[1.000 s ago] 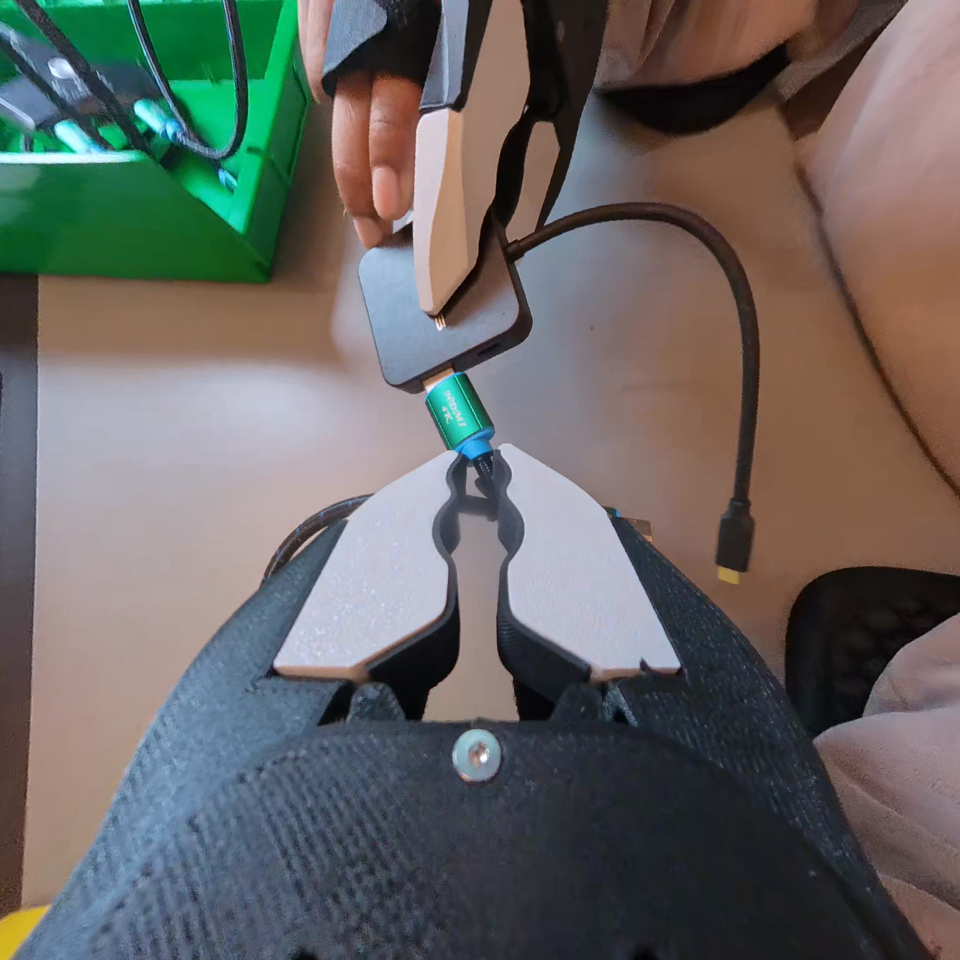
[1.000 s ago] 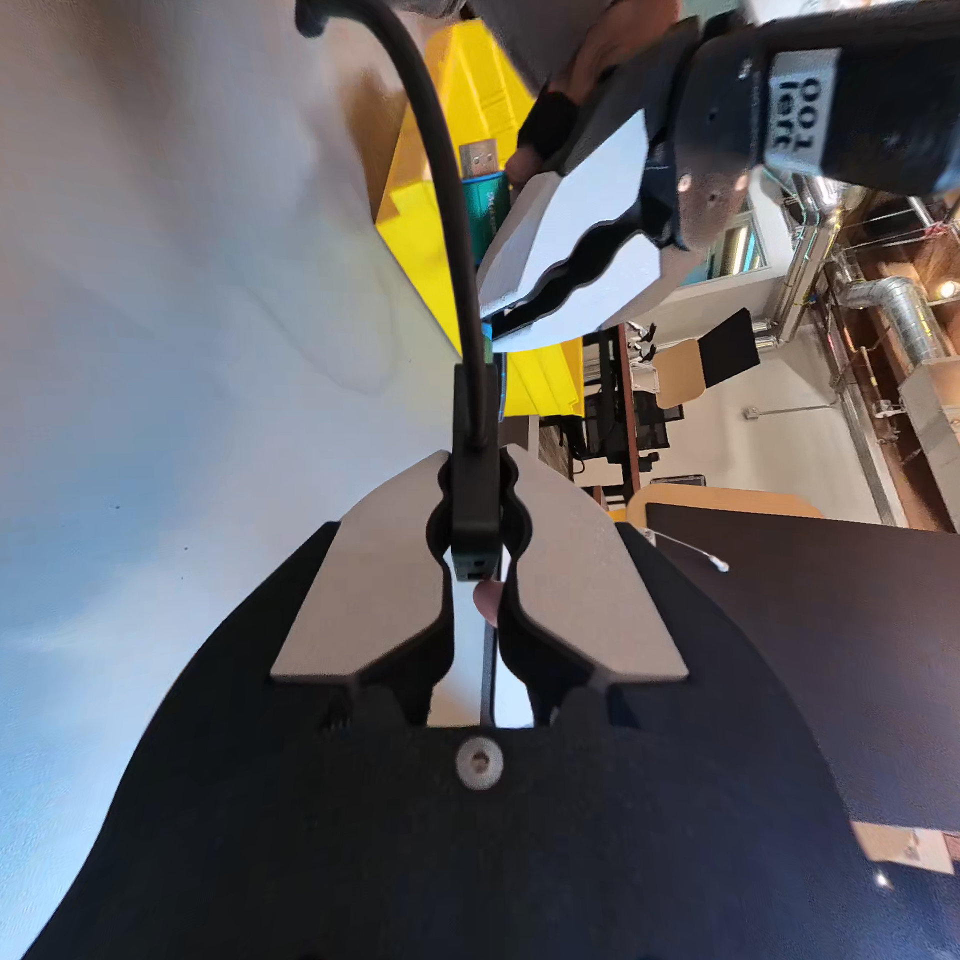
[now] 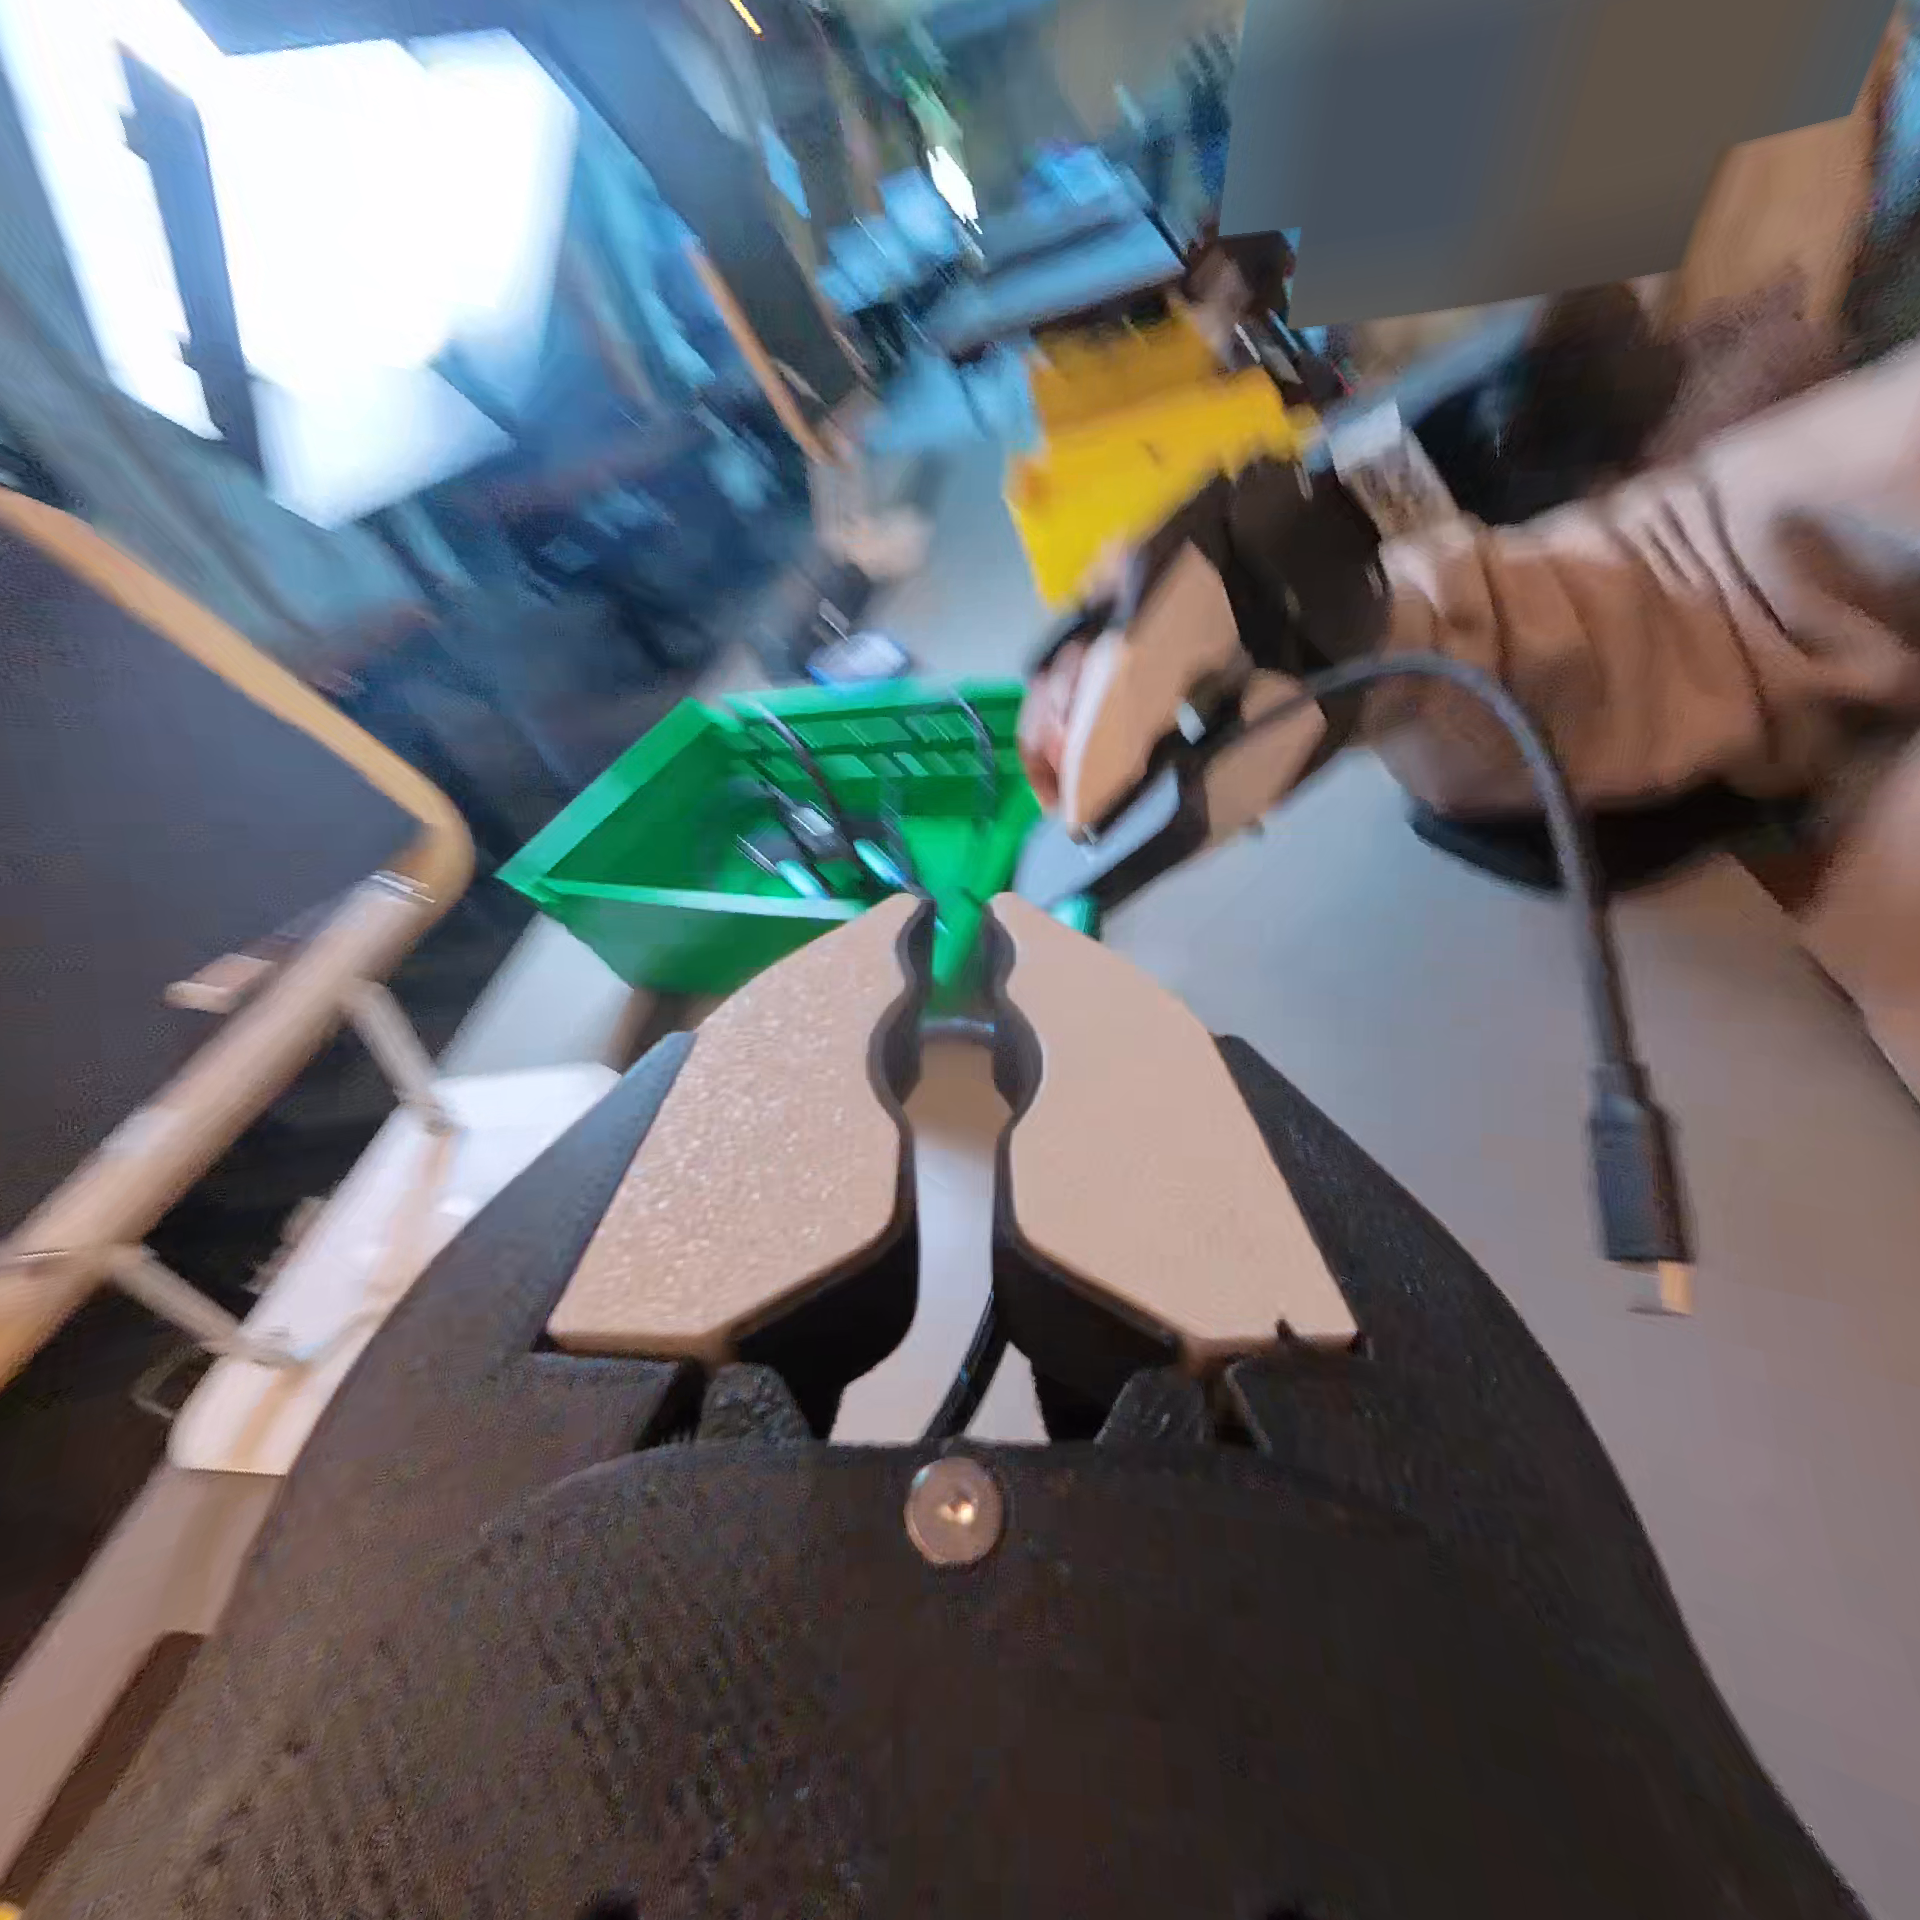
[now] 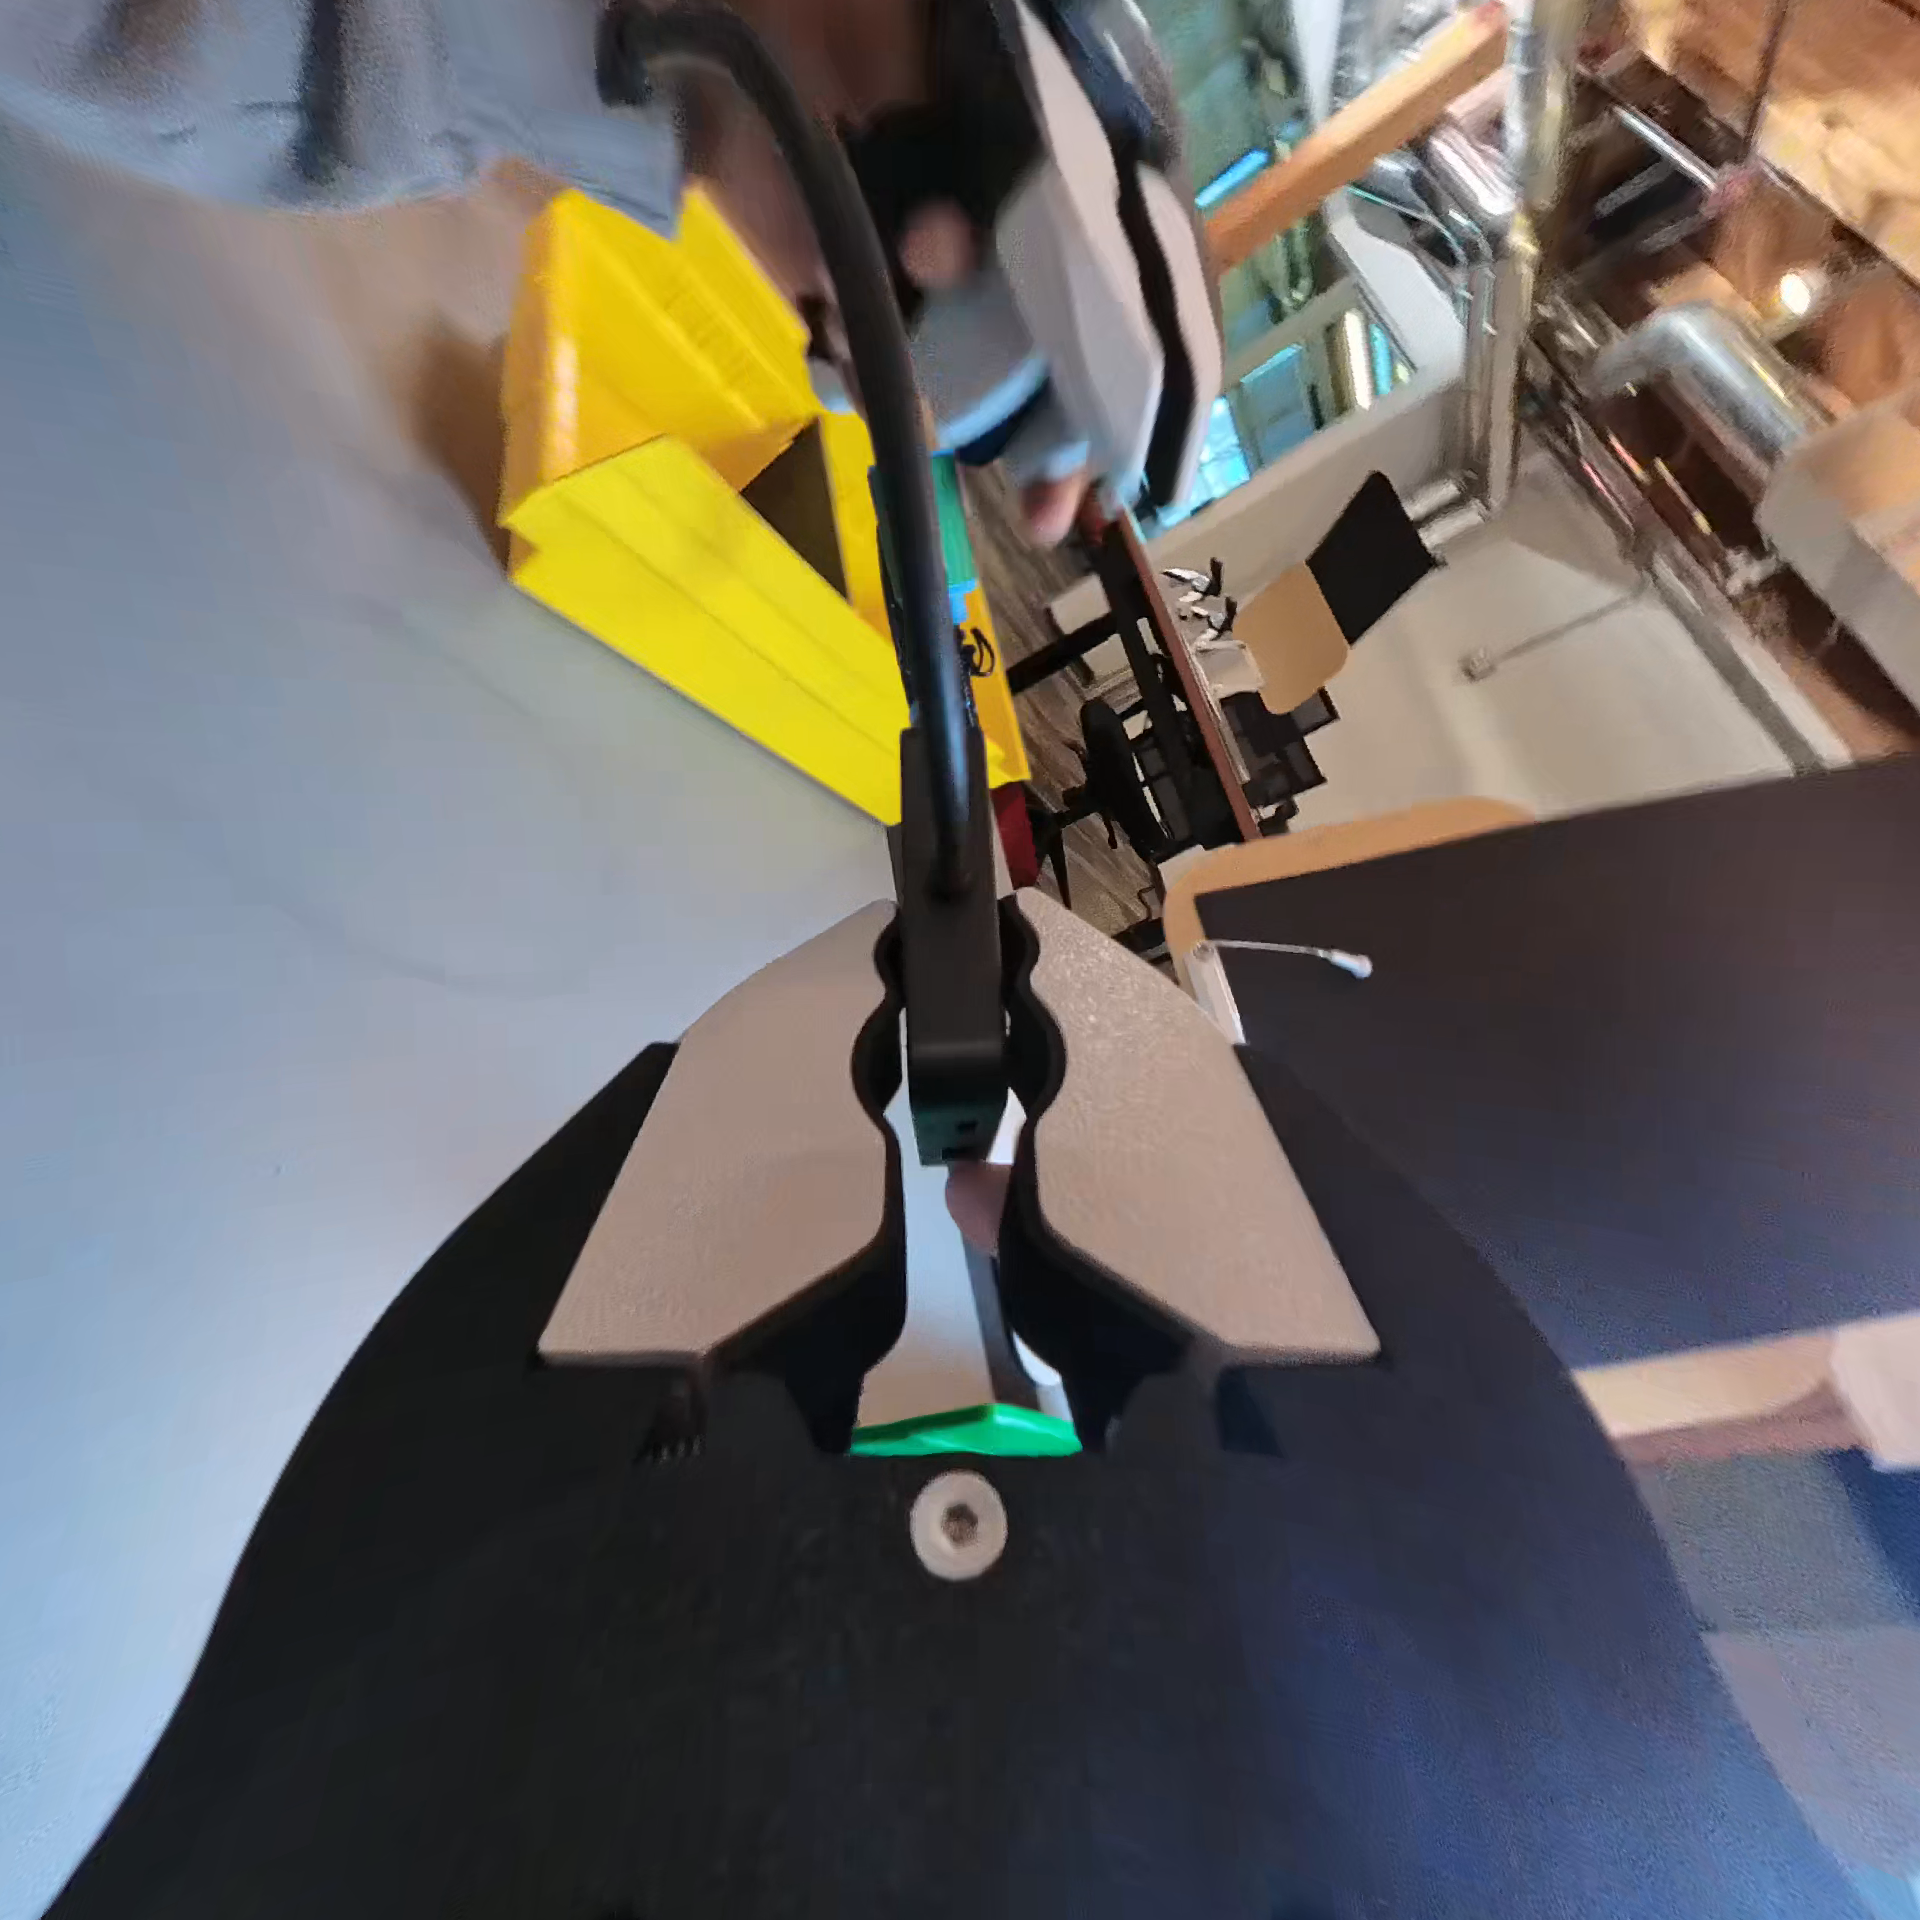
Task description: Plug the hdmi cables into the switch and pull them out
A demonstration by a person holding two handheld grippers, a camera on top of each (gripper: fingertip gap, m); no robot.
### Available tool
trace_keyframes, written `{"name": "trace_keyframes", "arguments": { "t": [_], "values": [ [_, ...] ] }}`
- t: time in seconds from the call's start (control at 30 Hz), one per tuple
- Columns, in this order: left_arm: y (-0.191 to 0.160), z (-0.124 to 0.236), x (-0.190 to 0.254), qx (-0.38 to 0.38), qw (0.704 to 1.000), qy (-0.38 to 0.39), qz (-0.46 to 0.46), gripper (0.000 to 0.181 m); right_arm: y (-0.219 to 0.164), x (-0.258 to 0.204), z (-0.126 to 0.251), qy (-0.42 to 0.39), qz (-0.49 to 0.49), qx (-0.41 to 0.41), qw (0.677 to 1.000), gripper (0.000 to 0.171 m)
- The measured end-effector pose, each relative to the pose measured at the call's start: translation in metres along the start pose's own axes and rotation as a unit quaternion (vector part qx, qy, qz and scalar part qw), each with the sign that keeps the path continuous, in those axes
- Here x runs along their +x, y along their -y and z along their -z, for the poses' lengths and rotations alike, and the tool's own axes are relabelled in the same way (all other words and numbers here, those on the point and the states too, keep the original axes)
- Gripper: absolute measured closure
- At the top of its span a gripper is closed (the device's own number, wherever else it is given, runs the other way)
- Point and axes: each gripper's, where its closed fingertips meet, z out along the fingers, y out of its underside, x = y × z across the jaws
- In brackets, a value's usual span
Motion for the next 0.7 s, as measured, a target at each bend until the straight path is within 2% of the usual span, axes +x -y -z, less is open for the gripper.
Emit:
{"name": "trace_keyframes", "arguments": {
  "t": [0.07,0.13,0.23,0.3,0.37,0.47,0.57,0.6,0.63,0.7],
  "values": [
    [0.043,0.027,-0.011,0.086,0.995,0.048,0.002,0.166,-0.004,0.021,0.008,-0.033,-0.063,0.021,0.997,0.156],
    [0.074,0.05,-0.003,0.144,0.989,0.043,0.004,0.166,-0.003,0.046,0.02,-0.063,-0.144,0.059,0.986,0.157],
    [0.082,0.053,0.019,0.129,0.991,0.007,-0.016,0.174,0.011,0.079,0.044,-0.095,-0.277,0.167,0.942,0.157],
    [0.062,0.032,0.032,0.07,0.997,-0.024,-0.03,0.172,0.025,0.092,0.058,-0.087,-0.344,0.238,0.904,0.157],
    [0.043,-0.003,0.029,0.035,0.999,-0.013,-0.035,0.161,0.039,0.096,0.066,-0.071,-0.385,0.29,0.873,0.157],
    [0.034,-0.057,0.029,0.067,0.997,-0.006,0.024,0.146,0.057,0.086,0.061,-0.031,-0.423,0.33,0.843,0.157],
    [0.038,-0.078,0.04,0.115,0.991,-0.03,0.056,0.146,0.067,0.064,0.043,0.018,-0.426,0.318,0.847,0.157],
    [0.039,-0.077,0.044,0.12,0.99,-0.047,0.058,0.158,0.066,0.058,0.037,0.026,-0.419,0.301,0.857,0.156],
    [0.035,-0.074,0.046,0.109,0.991,-0.057,0.053,0.165,0.066,0.054,0.034,0.042,-0.41,0.287,0.865,0.156],
    [0.027,-0.067,0.042,0.067,0.996,-0.05,0.03,0.166,0.057,0.042,0.026,0.087,-0.398,0.225,0.885,0.152]
  ]
}}
